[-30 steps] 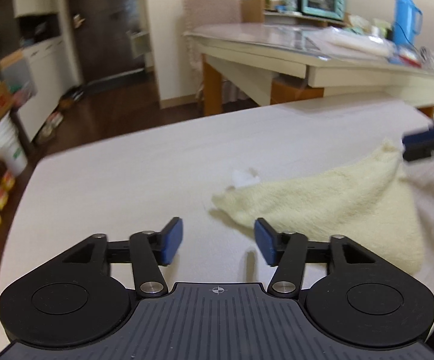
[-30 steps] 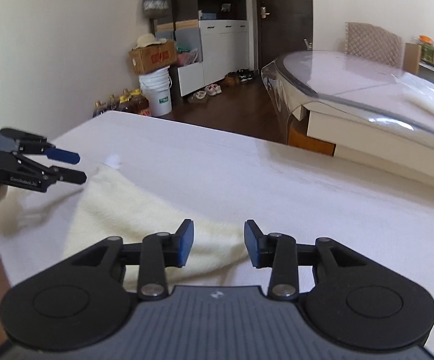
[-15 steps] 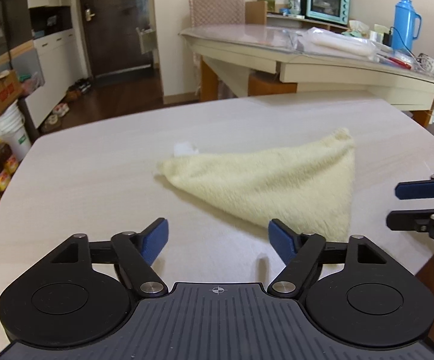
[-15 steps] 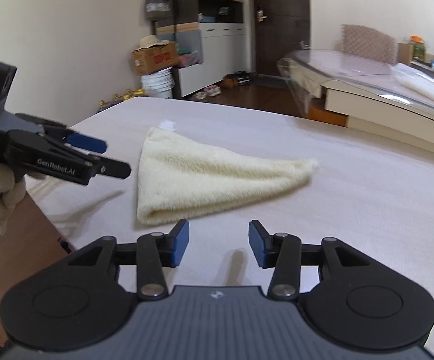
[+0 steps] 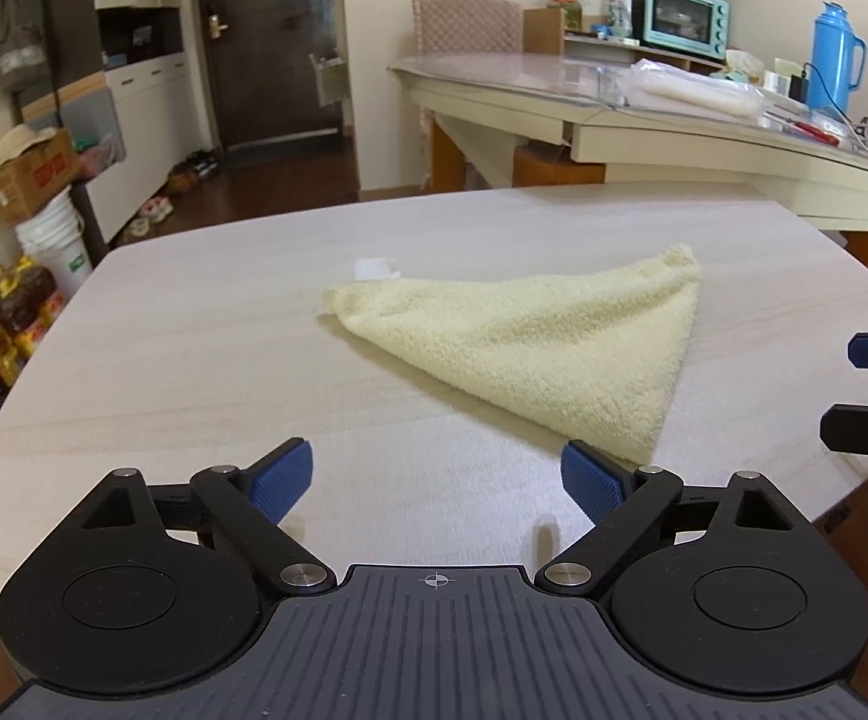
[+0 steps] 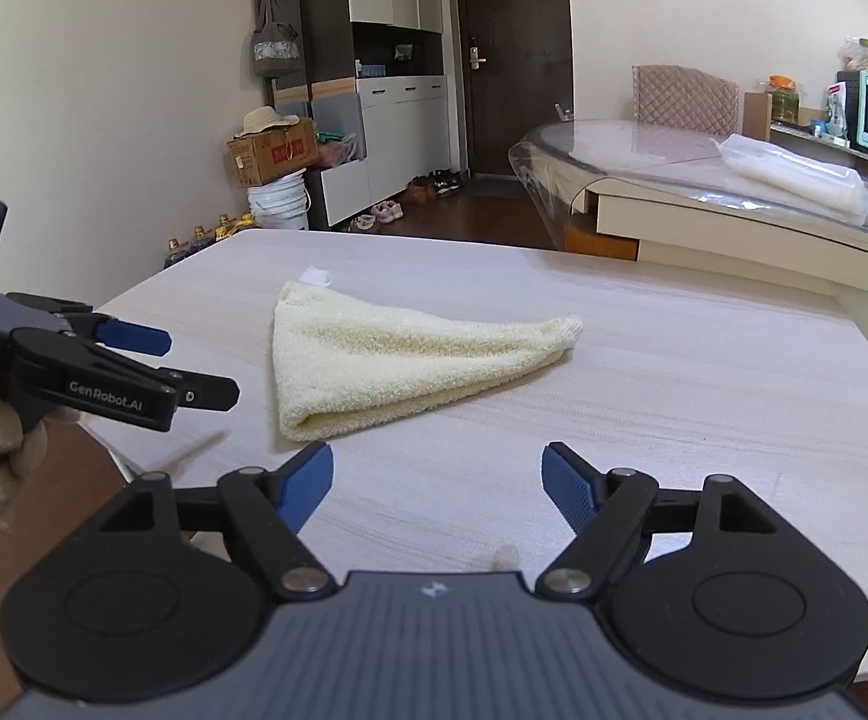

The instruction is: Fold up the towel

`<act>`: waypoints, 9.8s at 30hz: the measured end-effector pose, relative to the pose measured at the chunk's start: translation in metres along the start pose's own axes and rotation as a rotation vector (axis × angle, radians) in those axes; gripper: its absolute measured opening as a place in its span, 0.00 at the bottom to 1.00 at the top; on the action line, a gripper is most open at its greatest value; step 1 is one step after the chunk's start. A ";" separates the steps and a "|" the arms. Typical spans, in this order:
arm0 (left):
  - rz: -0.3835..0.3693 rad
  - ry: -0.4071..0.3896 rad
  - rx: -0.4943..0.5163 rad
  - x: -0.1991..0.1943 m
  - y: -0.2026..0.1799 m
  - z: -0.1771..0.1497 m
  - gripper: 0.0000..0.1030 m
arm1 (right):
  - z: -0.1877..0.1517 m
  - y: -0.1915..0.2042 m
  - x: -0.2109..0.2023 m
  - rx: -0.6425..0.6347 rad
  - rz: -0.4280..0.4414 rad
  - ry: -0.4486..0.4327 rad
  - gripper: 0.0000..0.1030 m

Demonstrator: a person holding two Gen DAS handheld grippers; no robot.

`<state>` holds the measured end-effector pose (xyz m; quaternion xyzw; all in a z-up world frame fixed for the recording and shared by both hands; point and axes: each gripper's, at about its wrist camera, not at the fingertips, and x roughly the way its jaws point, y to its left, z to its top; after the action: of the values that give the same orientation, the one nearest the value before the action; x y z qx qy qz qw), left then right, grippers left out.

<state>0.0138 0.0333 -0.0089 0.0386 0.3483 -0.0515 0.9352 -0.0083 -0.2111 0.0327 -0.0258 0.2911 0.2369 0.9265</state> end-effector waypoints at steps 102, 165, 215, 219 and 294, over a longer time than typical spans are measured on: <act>-0.159 0.056 0.080 0.051 0.113 0.043 0.64 | 0.103 0.063 0.216 -0.435 0.524 0.179 0.34; -0.254 0.112 0.207 0.114 0.088 0.094 0.10 | -0.024 0.050 0.031 -0.641 0.125 -0.050 0.10; -0.443 0.020 0.919 -0.055 0.035 -0.053 0.05 | -0.014 0.028 -0.039 -0.445 0.090 -0.001 0.06; -0.369 0.002 0.836 -0.071 0.049 -0.033 0.05 | -0.021 0.035 -0.042 -0.514 0.117 0.042 0.06; -0.088 0.138 0.295 0.102 0.135 0.096 0.31 | 0.077 -0.088 0.101 -0.105 0.026 0.090 0.28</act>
<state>0.1694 0.1501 0.0015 0.1638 0.4016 -0.1401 0.8901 0.1447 -0.2319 0.0332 -0.0811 0.3198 0.2624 0.9068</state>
